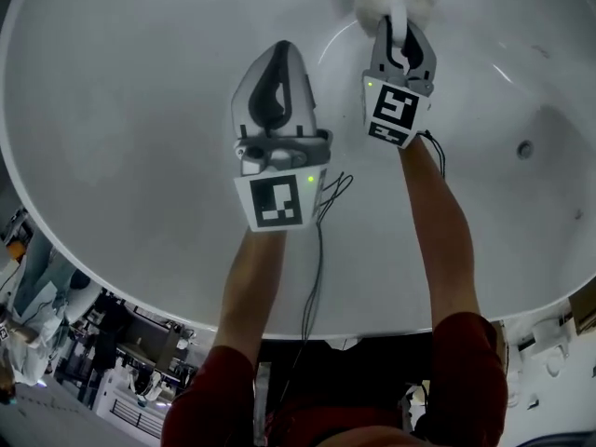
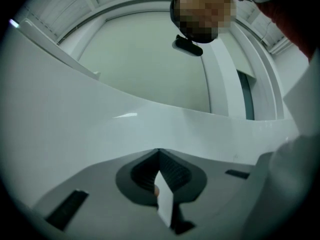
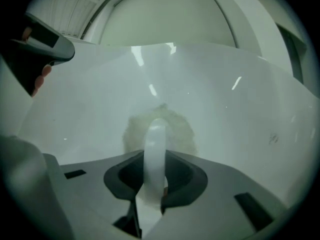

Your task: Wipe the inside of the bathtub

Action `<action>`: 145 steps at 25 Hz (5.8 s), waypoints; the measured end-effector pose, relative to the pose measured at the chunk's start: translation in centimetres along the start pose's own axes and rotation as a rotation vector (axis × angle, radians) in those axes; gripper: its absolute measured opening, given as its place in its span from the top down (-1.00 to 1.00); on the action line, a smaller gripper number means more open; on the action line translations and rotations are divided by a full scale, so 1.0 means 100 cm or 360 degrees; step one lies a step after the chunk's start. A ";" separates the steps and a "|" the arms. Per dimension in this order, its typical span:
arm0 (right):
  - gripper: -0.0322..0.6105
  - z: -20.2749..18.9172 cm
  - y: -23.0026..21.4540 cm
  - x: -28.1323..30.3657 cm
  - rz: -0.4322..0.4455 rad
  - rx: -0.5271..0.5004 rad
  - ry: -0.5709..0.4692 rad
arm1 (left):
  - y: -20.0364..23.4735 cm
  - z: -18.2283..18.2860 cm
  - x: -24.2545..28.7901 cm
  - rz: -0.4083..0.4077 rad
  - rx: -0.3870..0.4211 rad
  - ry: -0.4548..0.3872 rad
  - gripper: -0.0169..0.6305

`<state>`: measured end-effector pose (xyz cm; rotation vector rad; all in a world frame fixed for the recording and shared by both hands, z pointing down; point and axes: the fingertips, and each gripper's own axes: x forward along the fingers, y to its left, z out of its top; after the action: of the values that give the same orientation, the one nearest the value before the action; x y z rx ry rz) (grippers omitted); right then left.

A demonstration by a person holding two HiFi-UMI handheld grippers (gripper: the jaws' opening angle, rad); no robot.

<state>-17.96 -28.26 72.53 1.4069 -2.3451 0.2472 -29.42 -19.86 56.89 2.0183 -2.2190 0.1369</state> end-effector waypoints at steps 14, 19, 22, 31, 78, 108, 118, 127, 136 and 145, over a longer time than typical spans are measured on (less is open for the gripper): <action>0.61 -0.054 0.029 0.043 0.0138 -0.0006 0.0148 | -0.014 -0.034 -0.001 -0.0085 0.0040 0.0126 0.90; 0.61 -0.043 0.043 0.065 0.0159 -0.0100 0.0151 | -0.003 -0.027 0.019 -0.0127 0.0087 0.0138 0.90; 0.61 -0.042 0.030 0.080 0.0108 -0.0086 0.0159 | 0.001 -0.033 0.023 -0.0168 0.0179 0.0148 0.90; 0.61 -0.092 -0.105 0.010 -0.0003 -0.0127 0.0187 | -0.133 -0.051 -0.001 -0.0244 0.0163 0.0146 0.90; 0.61 -0.340 -0.420 -0.454 -0.0491 0.0220 0.0435 | -0.566 -0.132 -0.268 -0.0671 0.0128 0.0174 0.90; 0.61 0.147 -0.317 -0.719 -0.0131 0.0281 -0.0171 | -0.486 0.257 -0.428 -0.0437 0.0049 0.0042 0.90; 0.61 0.273 -0.253 -0.820 -0.0058 0.0173 -0.0314 | -0.447 0.388 -0.505 -0.0466 0.0071 -0.0244 0.90; 0.61 0.314 -0.173 -0.877 -0.0047 0.0061 -0.0381 | -0.403 0.432 -0.576 -0.0530 0.0063 -0.0389 0.90; 0.61 0.343 -0.125 -0.931 -0.0046 -0.0061 -0.0523 | -0.366 0.460 -0.631 -0.0512 0.0042 -0.0486 0.90; 0.61 0.362 -0.133 -0.981 -0.0022 -0.0097 -0.0670 | -0.382 0.473 -0.653 -0.0475 0.0046 -0.0491 0.90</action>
<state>25.97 32.01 -1.93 1.5671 -2.6423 -0.1397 12.62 33.04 -1.38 2.5033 -2.0446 -0.1878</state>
